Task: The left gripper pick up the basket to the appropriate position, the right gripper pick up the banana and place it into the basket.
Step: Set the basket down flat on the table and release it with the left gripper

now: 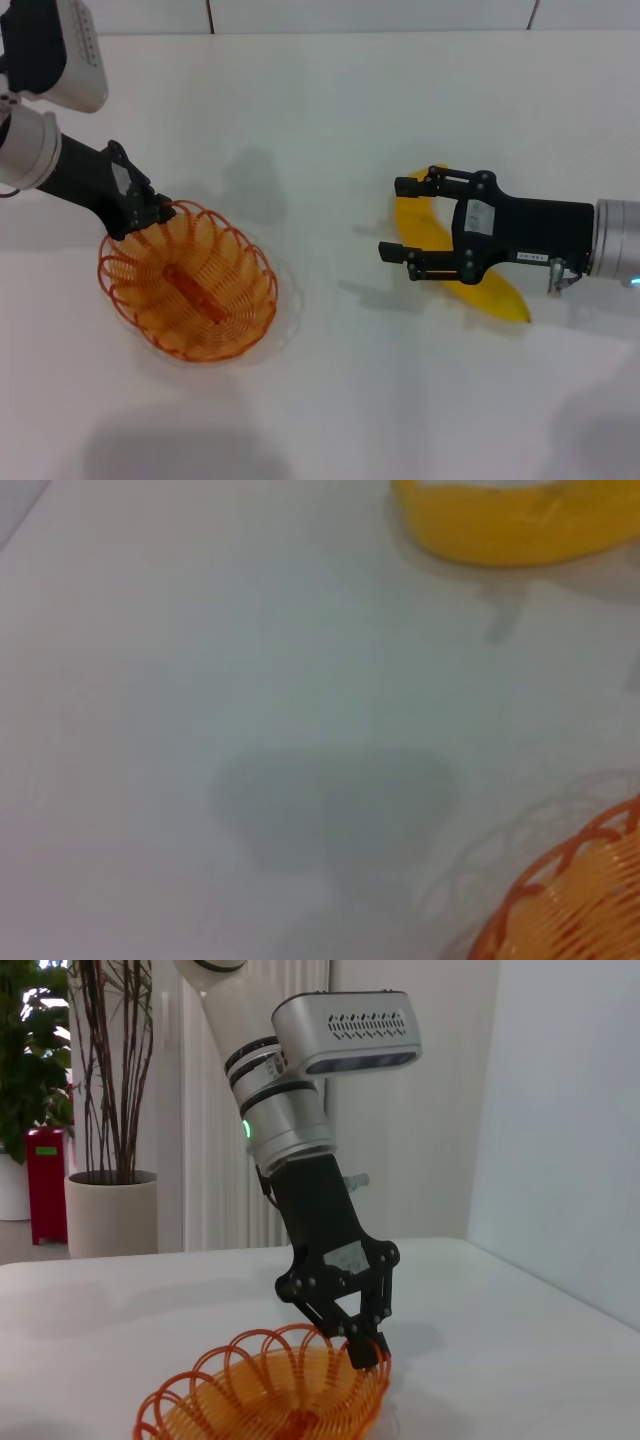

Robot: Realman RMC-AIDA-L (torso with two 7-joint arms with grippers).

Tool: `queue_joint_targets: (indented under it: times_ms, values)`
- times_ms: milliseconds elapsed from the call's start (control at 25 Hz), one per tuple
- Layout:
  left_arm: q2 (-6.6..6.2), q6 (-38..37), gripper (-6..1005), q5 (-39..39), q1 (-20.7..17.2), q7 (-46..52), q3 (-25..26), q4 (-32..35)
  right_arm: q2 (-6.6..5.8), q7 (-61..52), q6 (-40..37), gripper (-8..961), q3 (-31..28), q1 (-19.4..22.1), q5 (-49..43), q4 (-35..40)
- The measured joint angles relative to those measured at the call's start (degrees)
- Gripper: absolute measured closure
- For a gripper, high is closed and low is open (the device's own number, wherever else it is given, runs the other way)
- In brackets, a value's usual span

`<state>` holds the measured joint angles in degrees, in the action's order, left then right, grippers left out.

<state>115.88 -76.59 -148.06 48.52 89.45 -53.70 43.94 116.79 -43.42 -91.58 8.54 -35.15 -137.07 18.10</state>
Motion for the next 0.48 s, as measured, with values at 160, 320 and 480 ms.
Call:
queue_joint_targets:
  times_ms: [160, 320, 480]
  values:
    - [-0.02, -0.04, 944, 0.00, 0.00, 0.45, 0.00, 0.42, -0.07, 0.00, 0.00, 156, -0.09, 0.13, 0.02, 0.00]
    - [-0.04, -0.15, 946, 0.21, 0.00, 0.72, 0.11, 0.44, -0.07, 0.00, 0.00, 156, -0.07, 0.09, 0.02, 0.00]
    - [-0.54, -2.15, 947, 1.56, 0.10, 3.87, 1.09, 0.62, -0.12, 0.00, 0.00, 156, -0.15, 0.25, 0.02, 0.00]
